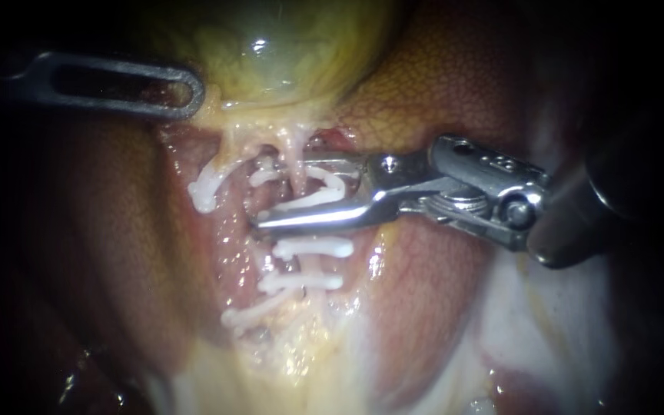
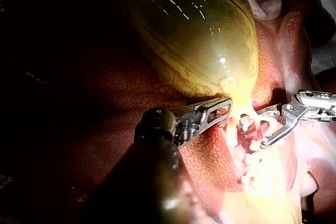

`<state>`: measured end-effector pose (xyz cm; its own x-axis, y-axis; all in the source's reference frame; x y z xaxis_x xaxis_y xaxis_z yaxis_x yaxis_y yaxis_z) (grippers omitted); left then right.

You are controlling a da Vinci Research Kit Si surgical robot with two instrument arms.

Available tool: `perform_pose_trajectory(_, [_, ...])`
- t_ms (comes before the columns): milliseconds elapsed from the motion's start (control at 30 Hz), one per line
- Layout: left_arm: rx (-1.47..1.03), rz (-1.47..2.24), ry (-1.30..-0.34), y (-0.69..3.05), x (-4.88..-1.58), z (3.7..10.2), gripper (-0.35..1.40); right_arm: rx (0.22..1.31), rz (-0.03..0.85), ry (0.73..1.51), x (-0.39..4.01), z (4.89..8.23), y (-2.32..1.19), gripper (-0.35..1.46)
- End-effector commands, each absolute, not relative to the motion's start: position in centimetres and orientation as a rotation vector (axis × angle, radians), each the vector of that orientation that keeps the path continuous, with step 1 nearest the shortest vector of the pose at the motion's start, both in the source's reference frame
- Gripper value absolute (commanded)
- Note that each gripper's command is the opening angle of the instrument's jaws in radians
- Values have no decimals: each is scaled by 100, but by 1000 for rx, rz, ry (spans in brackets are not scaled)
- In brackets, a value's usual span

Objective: Clipping third clip right tube

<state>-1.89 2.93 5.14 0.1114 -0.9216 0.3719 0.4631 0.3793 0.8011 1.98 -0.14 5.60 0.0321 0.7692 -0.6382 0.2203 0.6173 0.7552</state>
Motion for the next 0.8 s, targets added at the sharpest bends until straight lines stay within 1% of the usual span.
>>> perform_pose_trajectory(33, [571, -1101, -995, 293, -189, 514, -35, 877, 509, 1532, 198, 560, -15, 45])
perform_pose_trajectory(233, [571, -1102, -995, 293, -189, 514, -35, 941, 488, 1586, 199, 559, -14, 43])
perform_pose_trajectory(467, [571, -1102, -995, 293, -189, 514, -35, 935, 500, 1585, 198, 558, -9, 37])
perform_pose_trajectory(567, [571, -1102, -995, 293, -189, 514, -35, 916, 524, 1581, 198, 558, -5, 33])
perform_pose_trajectory(667, [571, -1102, -995, 293, -189, 514, -35, 908, 537, 1580, 197, 558, 0, 27])
perform_pose_trajectory(800, [571, -1102, -995, 293, -189, 514, -35, 913, 541, 1577, 194, 558, 1, 6])
